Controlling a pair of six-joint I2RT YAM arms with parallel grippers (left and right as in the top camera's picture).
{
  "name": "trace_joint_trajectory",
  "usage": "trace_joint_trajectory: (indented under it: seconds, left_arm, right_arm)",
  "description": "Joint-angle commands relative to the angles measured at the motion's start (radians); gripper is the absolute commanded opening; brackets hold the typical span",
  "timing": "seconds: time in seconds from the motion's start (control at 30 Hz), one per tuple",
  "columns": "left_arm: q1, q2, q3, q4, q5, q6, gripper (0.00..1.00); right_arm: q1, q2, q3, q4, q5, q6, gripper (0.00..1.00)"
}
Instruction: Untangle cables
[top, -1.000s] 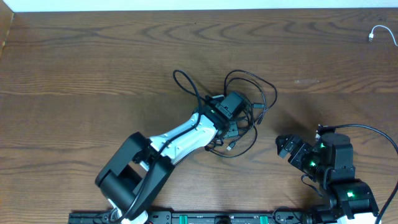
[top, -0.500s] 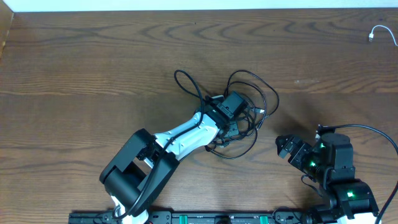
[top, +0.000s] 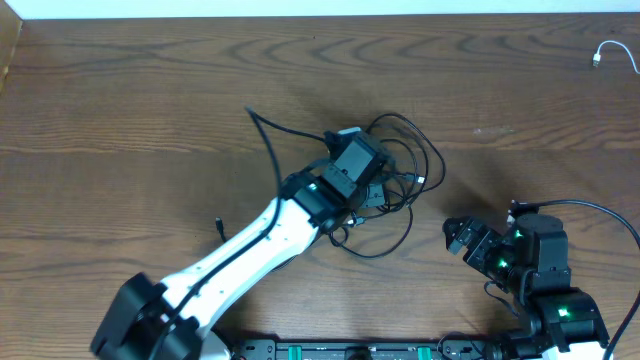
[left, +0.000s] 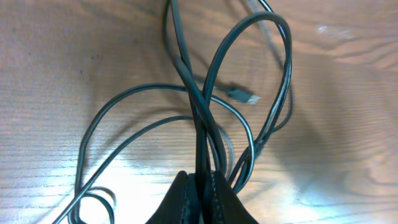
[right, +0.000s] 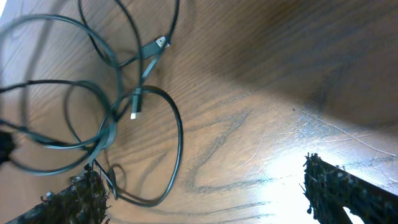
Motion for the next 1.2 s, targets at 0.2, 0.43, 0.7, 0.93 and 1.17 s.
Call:
trace_joint_trajectory:
  seconds: [0.2,0.43,0.7,0.93,1.17]
  left_arm:
    - [0.001,-0.068,0.006,-0.016,-0.002,0.023,0.08]
    - [0.001,-0.074,0.006,-0.017,0.113,0.079,0.08]
    - [0.001,-0.095,0.006,-0.014,0.220,0.127,0.08]
    - [0.001,-0.116,0.006,-0.009,0.284,0.158,0.08]
    - [0.001,-0.127,0.006,-0.009,0.343,0.159,0.08]
  right_arm:
    - [-0.003,-0.004,0.003,0.007,-0.143,-0.098,0.96]
    - [-0.003,-0.004,0.002,0.023,-0.199,0.026,0.43]
    - [-0.003,0.034,0.001,0.113,-0.227,0.027,0.46]
    - [0.005,0.150,0.001,0.191,-0.198,0.051,0.49]
    - [0.005,0.307,0.001,0.335,-0.227,0.132,0.42]
